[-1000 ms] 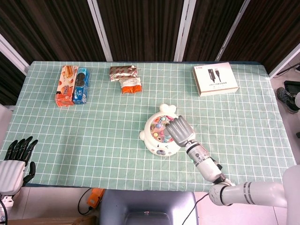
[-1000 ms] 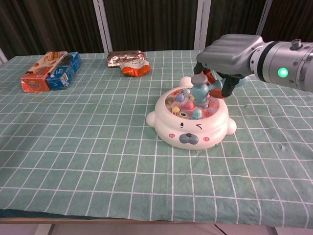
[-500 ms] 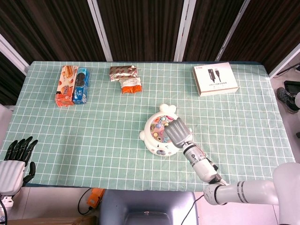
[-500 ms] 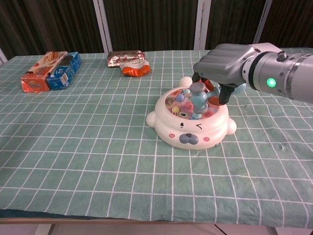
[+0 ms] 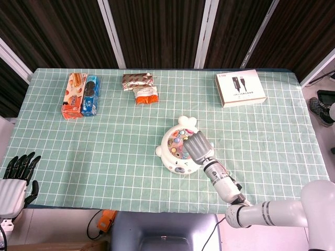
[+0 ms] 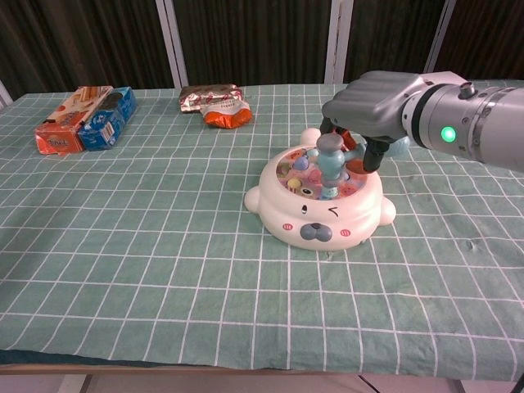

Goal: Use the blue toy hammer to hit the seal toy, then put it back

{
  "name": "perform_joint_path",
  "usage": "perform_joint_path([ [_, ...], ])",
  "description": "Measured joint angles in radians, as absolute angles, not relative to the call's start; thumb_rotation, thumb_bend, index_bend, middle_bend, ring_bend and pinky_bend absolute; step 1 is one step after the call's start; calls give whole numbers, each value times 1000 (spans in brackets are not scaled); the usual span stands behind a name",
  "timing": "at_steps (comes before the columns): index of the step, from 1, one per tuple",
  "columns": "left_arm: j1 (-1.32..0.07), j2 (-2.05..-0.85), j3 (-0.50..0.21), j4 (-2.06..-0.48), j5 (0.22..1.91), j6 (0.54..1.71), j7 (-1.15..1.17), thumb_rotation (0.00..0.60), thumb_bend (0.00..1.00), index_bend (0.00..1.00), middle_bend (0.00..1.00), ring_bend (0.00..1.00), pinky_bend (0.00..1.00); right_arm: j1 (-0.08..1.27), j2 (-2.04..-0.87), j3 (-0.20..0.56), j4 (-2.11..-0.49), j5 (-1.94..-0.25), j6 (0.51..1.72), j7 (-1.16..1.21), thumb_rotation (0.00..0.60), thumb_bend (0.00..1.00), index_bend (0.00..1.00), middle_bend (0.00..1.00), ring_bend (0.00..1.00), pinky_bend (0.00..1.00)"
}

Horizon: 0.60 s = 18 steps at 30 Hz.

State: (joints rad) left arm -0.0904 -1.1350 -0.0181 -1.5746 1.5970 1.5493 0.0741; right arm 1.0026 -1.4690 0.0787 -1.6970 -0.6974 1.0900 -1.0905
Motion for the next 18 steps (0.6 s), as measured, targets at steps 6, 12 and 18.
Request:
perform_joint_path([
  [6,-91,-1134,-20,-1575,1594,1547,72,600,673,32,13,0,17,1012,-1465,115,-1685,-690,1089,-1046,600,646,896,612,599,661],
  [12,-92,-1133,-20,-1575,1592,1545,71,600,674,32,14,0,17,1035,-1490,129,-1646,-653,1084,-1051,600,646,895,612,599,661],
  [18,-91,-1132,-20,-1574,1593,1548,68,600,674,31,13,0,17,1056,-1519,121,-1622,-617,1085,-1085,600,646,896,612,599,661],
])
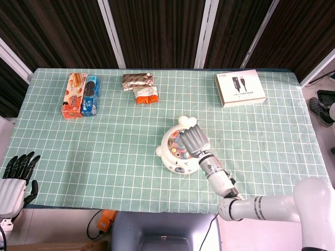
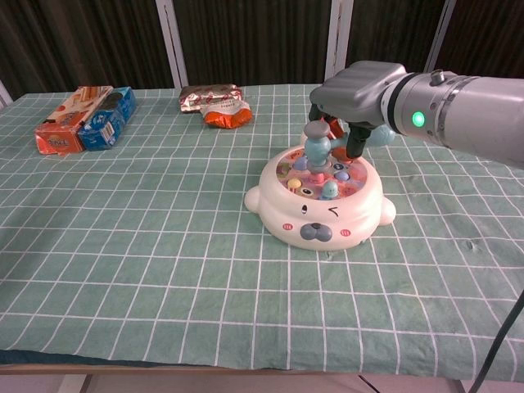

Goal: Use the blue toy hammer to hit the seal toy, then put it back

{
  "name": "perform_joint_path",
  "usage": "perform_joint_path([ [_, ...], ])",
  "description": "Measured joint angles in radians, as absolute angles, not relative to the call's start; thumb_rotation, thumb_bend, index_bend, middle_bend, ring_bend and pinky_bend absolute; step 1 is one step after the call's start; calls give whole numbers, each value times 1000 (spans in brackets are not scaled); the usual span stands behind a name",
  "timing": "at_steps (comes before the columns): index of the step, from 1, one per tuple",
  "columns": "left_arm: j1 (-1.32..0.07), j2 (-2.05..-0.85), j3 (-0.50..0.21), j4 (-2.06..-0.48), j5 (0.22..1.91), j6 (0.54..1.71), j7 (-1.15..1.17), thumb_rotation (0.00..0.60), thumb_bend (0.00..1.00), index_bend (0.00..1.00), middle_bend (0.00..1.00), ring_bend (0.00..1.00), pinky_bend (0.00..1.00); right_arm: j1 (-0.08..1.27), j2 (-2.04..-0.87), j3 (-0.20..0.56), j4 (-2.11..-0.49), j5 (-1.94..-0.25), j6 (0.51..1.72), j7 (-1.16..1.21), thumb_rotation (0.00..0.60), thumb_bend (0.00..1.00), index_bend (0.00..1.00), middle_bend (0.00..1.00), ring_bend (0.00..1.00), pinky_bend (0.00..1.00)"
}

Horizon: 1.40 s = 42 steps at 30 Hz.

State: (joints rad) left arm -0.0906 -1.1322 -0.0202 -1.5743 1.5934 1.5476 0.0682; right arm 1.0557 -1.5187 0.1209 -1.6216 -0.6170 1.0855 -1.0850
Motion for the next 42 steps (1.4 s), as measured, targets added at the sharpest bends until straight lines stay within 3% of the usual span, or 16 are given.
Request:
perform_joint_path([
  [20,-89,-1130,-20,-1572,1599,1554,60,600,675,32,13,0,16,1091,-1558,105,-1587,-537,1112,-1149,600,645,896,612,599,661],
  [31,-91,-1129,-23,-1570,1593,1549,54,600,675,31,13,0,17,1088,-1543,190,-1554,-577,1113,-1019,600,646,893,612,599,660],
  [42,-89,-1125,-25,-1569,1590,1553,45,600,675,32,13,0,17,1127,-1611,190,-1459,-508,1083,-1069,600,646,893,612,599,659],
])
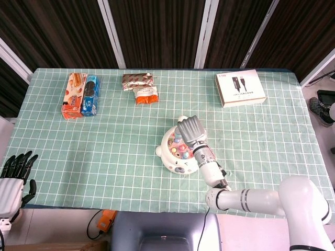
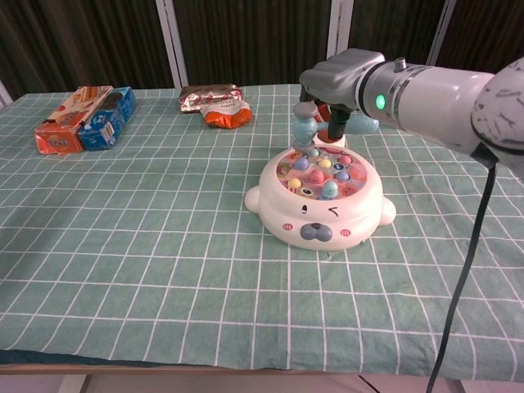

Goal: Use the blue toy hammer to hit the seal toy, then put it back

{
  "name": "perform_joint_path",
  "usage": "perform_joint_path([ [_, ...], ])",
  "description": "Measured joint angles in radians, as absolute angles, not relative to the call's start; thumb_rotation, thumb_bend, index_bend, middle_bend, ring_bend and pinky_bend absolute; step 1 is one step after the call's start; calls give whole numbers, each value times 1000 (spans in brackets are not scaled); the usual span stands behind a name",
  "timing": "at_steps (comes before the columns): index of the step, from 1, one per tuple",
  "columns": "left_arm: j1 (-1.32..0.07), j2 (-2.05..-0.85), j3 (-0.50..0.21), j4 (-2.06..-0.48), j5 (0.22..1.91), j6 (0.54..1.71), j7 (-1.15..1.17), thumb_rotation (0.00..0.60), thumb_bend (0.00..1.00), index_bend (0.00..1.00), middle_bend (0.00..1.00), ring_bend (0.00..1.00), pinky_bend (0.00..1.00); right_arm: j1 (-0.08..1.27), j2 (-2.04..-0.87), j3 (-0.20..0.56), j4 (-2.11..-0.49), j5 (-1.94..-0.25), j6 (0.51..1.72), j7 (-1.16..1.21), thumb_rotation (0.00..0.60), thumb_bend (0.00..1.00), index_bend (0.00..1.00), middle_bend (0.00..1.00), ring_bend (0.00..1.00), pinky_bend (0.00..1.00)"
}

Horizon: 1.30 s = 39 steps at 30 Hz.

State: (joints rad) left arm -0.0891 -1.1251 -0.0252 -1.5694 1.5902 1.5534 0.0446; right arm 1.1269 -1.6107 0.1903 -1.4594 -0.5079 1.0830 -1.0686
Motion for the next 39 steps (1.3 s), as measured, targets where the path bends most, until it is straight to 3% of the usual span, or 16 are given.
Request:
perform_joint_path([
  [27,-88,-1127,-24,-1564,1601,1562,39,600,674,31,4,0,17,1148,-1644,182,-1445,-427,1112,-1153,600,646,892,612,599,659],
  [35,-85,-1127,-24,-1564,1603,1569,38,600,675,32,4,0,17,1108,-1565,175,-1551,-533,1141,-1079,600,643,885,612,599,656],
  [39,-82,-1130,-20,-1567,1613,1576,53,600,674,31,4,0,17,1036,-1482,130,-1648,-667,1195,-990,600,643,884,612,599,655],
])
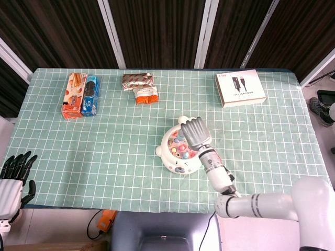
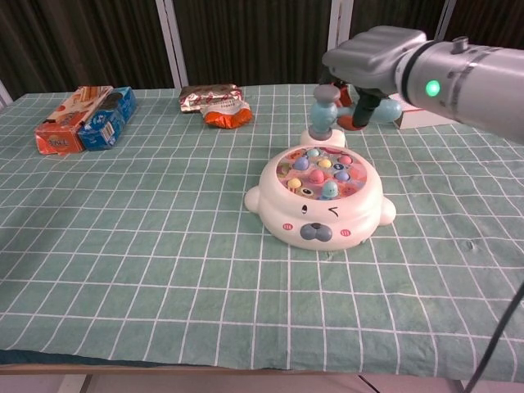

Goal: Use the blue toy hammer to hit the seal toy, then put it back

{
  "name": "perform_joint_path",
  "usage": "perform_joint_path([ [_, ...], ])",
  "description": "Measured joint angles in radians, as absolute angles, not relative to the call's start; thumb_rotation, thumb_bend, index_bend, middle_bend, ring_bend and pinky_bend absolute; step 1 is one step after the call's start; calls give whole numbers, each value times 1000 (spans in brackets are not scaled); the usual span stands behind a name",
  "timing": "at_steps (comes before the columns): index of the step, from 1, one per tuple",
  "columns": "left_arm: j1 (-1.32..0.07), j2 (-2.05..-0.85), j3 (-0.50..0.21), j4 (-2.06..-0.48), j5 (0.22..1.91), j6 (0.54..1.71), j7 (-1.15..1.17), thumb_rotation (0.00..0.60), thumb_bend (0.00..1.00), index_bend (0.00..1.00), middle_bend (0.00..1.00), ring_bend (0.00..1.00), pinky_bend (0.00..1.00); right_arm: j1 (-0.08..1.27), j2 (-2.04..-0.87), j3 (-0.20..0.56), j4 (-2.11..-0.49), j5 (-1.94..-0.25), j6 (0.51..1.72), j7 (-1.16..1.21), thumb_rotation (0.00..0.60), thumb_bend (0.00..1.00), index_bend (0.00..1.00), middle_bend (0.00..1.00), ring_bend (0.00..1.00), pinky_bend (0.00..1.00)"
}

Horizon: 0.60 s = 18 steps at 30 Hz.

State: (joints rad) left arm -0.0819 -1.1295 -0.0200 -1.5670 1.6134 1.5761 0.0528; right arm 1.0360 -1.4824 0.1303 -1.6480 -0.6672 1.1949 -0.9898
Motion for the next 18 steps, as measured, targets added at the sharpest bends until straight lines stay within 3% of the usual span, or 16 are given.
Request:
perform_joint_path([
  [8,-84,-1138,-16,-1566,1628,1578,69,600,674,31,6,0,17,773,-1336,-60,-1674,-1073,1320,-619,600,642,884,611,599,655],
  [12,-87,-1140,-15,-1568,1629,1571,72,600,673,32,6,0,17,660,-1334,-122,-1530,-1167,1344,-413,600,642,884,611,599,654],
  [18,-87,-1140,-17,-1568,1623,1569,72,600,673,32,6,0,17,574,-1407,-146,-1229,-1238,1302,-168,600,641,884,611,599,654],
])
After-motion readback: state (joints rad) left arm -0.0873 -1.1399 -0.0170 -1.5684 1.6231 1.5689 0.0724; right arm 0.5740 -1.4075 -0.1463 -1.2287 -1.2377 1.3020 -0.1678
